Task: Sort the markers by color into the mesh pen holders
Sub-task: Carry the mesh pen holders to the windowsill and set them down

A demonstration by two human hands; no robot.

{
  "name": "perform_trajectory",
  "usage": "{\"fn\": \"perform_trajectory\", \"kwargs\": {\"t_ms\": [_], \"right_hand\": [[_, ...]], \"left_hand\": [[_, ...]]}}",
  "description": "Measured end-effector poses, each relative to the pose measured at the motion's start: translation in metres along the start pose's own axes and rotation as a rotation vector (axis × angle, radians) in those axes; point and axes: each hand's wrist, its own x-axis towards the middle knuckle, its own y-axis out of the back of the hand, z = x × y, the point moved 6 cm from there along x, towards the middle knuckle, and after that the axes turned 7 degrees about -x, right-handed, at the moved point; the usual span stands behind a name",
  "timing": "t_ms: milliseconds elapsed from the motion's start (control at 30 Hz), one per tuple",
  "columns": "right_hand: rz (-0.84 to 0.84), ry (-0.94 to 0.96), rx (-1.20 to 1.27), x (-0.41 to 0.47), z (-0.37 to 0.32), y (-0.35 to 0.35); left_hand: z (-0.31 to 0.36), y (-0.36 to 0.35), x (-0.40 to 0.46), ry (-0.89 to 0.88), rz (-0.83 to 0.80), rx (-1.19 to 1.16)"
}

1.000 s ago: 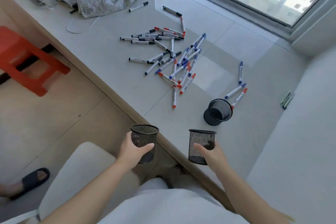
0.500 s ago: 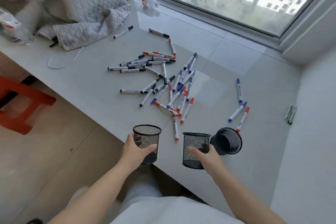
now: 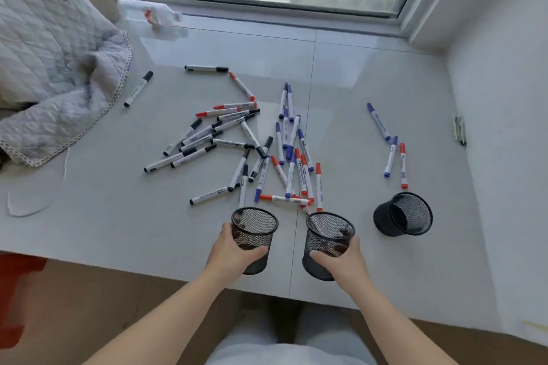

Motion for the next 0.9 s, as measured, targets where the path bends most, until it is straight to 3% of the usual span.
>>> {"fn": "perform_trajectory", "kwargs": {"t_ms": [233, 567, 900], "right_hand": [[-0.005, 0.000, -0.012, -0.004, 0.022, -0.005], [0.123, 0.038, 0.006, 0.008, 0.037, 0.030], [0.320, 0.345, 0.305, 0.010, -0.044, 0.146]], "left_hand": [[-0.001, -0.017, 0.005, -0.075, -0.054, 0.058], [0.011, -0.064, -0.004, -0.113, -0.022, 0.012], [0.137, -0.128, 0.031, -0.348, -0.086, -0.134]]}}
